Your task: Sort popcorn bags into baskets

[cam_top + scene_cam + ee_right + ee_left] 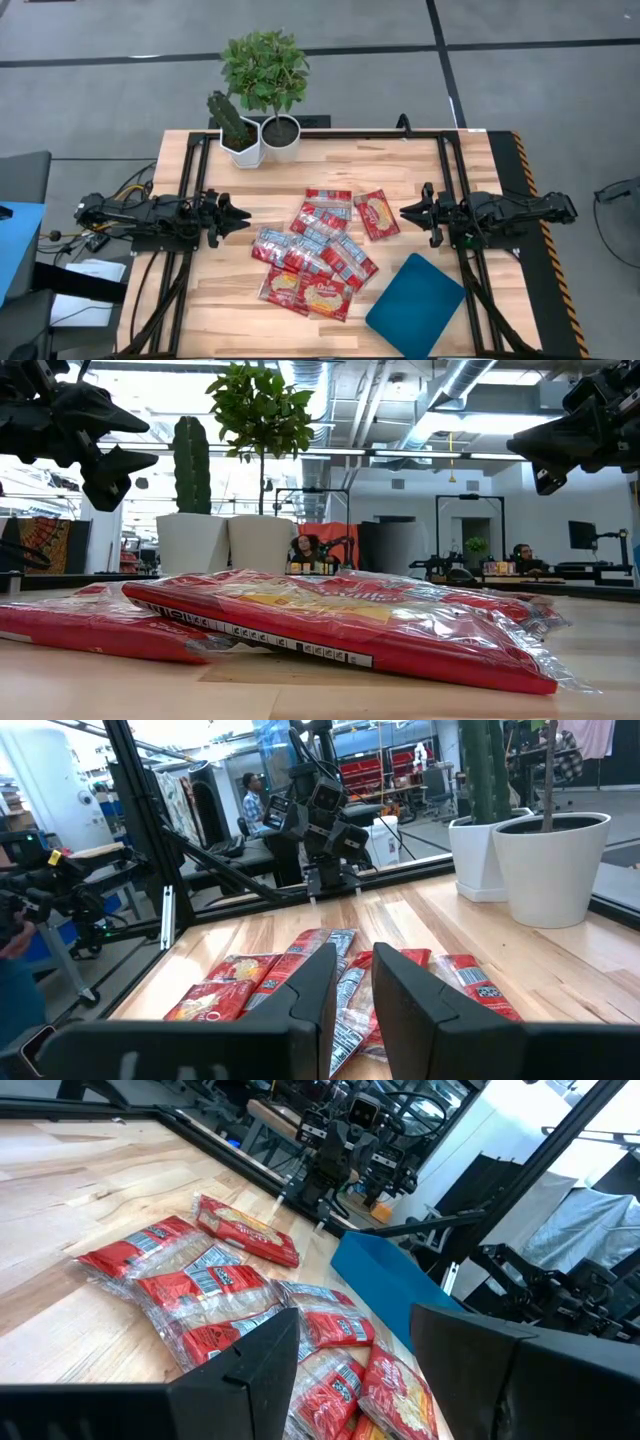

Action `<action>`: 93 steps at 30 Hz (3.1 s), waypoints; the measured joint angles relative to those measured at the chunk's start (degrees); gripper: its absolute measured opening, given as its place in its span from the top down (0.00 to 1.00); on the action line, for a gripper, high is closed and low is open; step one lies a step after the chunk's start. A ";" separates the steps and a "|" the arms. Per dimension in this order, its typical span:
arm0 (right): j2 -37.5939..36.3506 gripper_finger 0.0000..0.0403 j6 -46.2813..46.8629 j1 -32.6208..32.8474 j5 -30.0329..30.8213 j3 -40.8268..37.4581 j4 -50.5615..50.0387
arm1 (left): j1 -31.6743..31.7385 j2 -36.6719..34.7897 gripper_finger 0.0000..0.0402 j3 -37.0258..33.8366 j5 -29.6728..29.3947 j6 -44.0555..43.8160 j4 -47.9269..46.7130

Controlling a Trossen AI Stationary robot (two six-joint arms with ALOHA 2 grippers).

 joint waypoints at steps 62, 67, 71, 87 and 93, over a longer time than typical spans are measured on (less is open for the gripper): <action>55.97 0.54 18.33 -4.98 -1.72 48.24 -51.36 | 0.02 3.21 0.54 0.74 -31.30 -20.16 16.78; 67.66 0.31 32.48 -7.19 -2.70 48.52 -51.92 | 0.02 3.21 0.54 0.77 -31.30 -20.09 15.42; 76.08 0.27 37.31 -9.08 0.08 48.52 -50.33 | 0.03 3.21 0.54 0.79 -31.29 -20.16 13.32; 93.59 0.30 38.69 -16.14 -0.70 48.80 -41.37 | 0.04 3.21 0.54 0.81 -29.28 -20.35 8.65; 97.38 0.48 38.84 -16.68 -3.78 49.26 -40.08 | 0.02 3.21 0.54 0.81 -28.46 -20.91 7.46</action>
